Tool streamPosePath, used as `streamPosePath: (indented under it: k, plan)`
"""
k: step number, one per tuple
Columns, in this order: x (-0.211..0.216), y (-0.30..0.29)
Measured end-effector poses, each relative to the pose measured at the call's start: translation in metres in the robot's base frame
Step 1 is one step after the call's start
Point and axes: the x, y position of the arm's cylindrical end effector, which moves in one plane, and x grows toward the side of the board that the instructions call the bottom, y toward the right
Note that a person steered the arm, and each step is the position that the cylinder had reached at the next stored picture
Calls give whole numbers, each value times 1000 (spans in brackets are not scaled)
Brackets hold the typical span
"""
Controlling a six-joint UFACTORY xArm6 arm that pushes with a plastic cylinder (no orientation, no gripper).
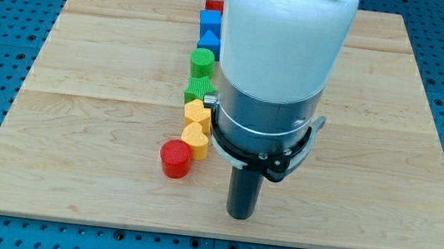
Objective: Separate the green circle and blue triangle from the vertical line
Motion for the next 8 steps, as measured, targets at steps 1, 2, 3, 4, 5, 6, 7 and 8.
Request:
streamPosePath:
  k: [1,2,3,4,5,6,7,8]
  plan:
    - [0,0]
    - [-2,5]
    - [-75,78]
    - [-183,83]
    - [-258,38]
    - [-263,-48]
    - [-255,-128]
    - [-254,-169]
